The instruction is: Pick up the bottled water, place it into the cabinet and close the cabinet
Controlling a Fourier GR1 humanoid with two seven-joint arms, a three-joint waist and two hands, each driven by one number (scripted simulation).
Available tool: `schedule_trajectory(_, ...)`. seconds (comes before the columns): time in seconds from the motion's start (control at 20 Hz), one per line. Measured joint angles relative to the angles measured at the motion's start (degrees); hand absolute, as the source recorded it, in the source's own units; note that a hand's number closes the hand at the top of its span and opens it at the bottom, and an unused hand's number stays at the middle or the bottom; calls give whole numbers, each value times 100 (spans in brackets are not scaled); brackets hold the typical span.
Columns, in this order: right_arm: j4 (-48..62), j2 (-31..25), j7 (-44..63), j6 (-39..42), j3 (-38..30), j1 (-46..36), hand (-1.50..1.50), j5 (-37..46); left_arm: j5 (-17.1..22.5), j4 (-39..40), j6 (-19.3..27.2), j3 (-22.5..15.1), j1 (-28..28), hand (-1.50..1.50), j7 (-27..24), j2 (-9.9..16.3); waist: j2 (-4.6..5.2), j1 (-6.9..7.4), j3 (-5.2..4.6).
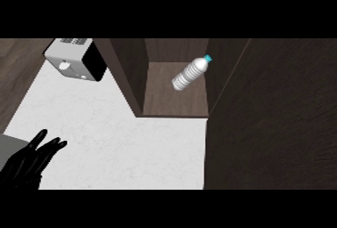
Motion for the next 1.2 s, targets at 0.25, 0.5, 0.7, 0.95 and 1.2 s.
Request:
schedule_trajectory(0.25, 3, -92, 186, -26, 407, -353, 150, 57, 264, -104, -260, 346, 314, -150, -38, 270, -27, 67, -24)
schedule_trajectory(0.5, 21, -240, 455, -78, 794, -845, 150, 123, 482, -155, -521, 625, 580, -150, -76, 485, -66, 136, -49)
schedule_trajectory(0.7, 43, -326, 718, -221, 1105, -1293, 150, 182, 617, -184, -701, 782, 795, -150, -92, 625, -89, 176, -64)
schedule_trajectory(0.95, 75, -279, 1064, -640, 1591, -1816, 150, 250, 766, -161, -907, 1028, 1012, -150, -131, 789, -91, 193, -73)
schedule_trajectory(1.2, 117, -114, 1427, -1196, 2109, -2387, 150, 321, 882, -99, -1132, 1258, 1226, -150, -181, 944, -94, 249, -78)
